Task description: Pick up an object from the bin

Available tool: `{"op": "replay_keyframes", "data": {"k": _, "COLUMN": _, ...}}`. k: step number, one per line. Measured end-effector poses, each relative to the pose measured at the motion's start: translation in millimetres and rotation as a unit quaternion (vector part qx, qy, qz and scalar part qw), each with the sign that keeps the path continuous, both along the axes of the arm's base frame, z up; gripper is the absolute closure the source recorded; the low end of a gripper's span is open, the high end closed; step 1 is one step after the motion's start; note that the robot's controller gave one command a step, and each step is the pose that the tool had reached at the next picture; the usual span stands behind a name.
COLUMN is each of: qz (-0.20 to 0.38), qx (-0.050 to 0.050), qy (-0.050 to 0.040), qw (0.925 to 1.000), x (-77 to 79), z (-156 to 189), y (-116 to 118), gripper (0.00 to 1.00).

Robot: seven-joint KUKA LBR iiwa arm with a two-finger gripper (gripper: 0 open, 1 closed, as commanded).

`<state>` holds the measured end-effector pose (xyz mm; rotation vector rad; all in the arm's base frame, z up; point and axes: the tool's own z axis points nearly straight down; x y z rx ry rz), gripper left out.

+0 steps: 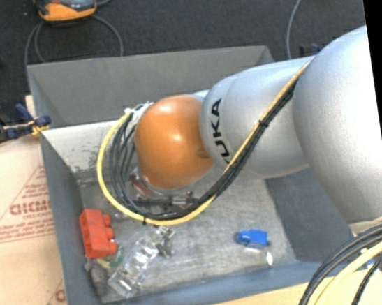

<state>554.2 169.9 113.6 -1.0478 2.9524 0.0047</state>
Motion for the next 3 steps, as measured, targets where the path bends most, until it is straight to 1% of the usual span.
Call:
{"op": "replay_keyframes", "data": {"k": 1, "qz": 0.166, "qx": -0.004, "qy": 0.0038, "qw": 0.9862, "x": -32.8, "z": 14.5, "y": 1.7, "gripper": 0.00}}
{"op": "replay_keyframes", "data": {"k": 2, "qz": 0.211, "qx": -0.003, "qy": 0.0018, "qw": 0.9775, "x": -4.6, "z": -42.2, "y": -1.6, "gripper": 0.00}}
{"op": "replay_keyframes", "data": {"k": 3, "qz": 0.208, "qx": -0.001, "qy": -0.0001, "qw": 0.9781, "x": -3.1, "z": -39.8, "y": -0.3, "gripper": 0.00}}
